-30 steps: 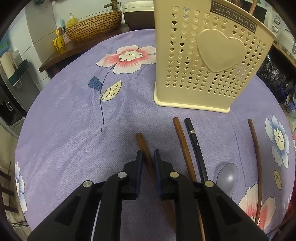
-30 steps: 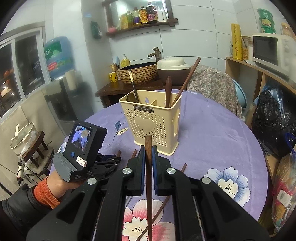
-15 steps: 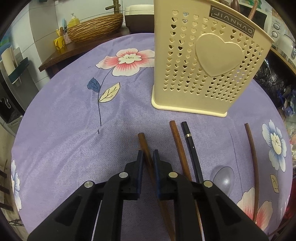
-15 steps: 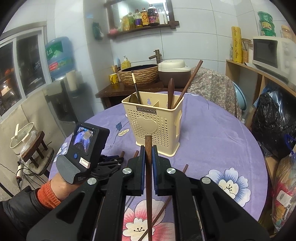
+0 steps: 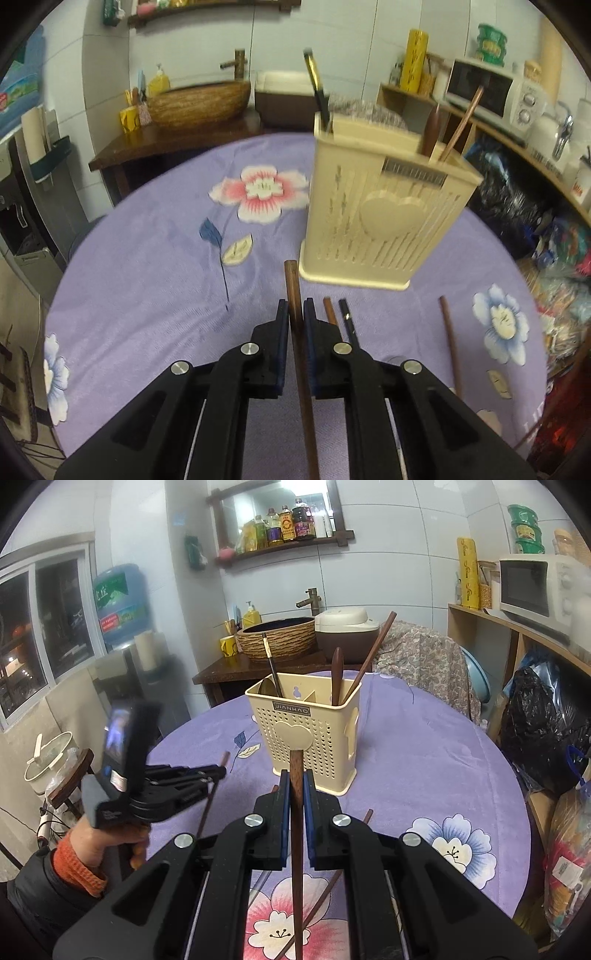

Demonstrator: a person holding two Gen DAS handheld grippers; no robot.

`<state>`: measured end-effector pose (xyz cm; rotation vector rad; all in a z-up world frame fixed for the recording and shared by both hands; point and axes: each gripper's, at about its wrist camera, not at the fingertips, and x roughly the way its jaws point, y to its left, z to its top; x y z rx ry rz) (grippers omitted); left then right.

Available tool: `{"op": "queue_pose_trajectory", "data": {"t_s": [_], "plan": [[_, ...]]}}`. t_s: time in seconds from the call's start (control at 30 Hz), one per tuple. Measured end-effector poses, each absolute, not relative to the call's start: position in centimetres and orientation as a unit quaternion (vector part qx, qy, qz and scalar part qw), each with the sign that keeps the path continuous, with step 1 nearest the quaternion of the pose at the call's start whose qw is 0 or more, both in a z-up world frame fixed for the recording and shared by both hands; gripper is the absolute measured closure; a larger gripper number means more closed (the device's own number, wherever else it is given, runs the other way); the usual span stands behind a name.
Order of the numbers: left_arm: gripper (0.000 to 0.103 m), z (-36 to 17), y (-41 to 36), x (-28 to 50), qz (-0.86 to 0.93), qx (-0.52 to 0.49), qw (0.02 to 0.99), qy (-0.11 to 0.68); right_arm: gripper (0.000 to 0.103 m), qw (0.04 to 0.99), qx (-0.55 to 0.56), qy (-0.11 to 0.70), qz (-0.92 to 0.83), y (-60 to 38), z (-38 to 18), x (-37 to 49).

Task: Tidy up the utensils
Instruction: 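Lift the chopstick with the left tool while the right tool lifts its chopstick, then carry both held chopsticks over the beige caddy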

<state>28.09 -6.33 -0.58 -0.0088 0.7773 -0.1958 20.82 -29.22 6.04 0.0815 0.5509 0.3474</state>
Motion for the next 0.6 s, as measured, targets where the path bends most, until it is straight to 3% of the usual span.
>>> {"op": "queue_pose_trajectory", "data": {"t_s": [0.27,0.6], "plan": [[0.094,4.9,-4.4,24.3,-0.103,-0.018,0.949,0.298,0.095,0.948,0.050,0.254,0.185,-29.6,7.8,19.9],[0.095,7.8,-3.0,22.3,-0.103,-0.037,0.961,0.253,0.095,0.953,0.048,0.231,0.190,-29.4,10.7,19.4]]}}
